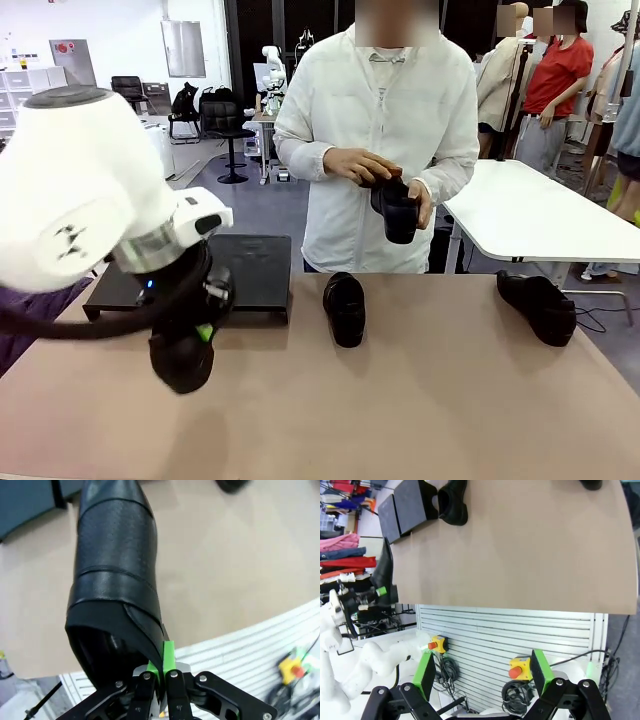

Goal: Organize the shoes by placing them on the stand.
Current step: Place the Shoe from the middle of the table onto the Shoes Stand.

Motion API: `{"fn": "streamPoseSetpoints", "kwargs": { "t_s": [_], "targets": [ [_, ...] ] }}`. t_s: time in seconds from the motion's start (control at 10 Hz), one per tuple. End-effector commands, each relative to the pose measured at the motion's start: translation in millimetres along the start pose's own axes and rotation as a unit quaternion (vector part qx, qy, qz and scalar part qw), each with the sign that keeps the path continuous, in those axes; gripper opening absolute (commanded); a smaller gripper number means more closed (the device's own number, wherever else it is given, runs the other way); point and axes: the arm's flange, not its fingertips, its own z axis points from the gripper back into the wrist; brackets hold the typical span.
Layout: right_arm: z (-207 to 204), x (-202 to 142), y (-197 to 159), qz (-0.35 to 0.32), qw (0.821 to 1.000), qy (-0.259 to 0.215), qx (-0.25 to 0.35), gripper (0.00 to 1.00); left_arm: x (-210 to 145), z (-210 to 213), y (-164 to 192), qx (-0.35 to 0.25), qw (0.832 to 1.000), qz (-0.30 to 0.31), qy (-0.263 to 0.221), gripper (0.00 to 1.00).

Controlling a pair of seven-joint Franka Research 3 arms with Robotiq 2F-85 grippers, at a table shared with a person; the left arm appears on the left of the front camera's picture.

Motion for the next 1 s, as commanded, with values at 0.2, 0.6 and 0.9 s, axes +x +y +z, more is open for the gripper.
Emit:
{"fn": "streamPoseSetpoints", "kwargs": {
  "t_s": [0.2, 0.6, 0.9],
  "targets": [
    [5.5, 0.5, -1.5, 0.012, 1.0, 0.003, -0.002, 1.0, 101.7, -44.7, -9.8, 0.075, 0.992, 0.061, -0.077, 0.0],
    [5.5, 0.5, -1.5, 0.012, 1.0, 0.003, -0.002, 1.0, 166.6, -93.1, 15.7, 0.098, 0.99, 0.005, -0.105, 0.0],
    [5.5, 0.5, -1.5, 0.012, 1.0, 0.003, -0.002, 1.0, 186.1, -127.3, 32.1, 0.116, 0.978, 0.027, -0.171, 0.0]
  ]
}}
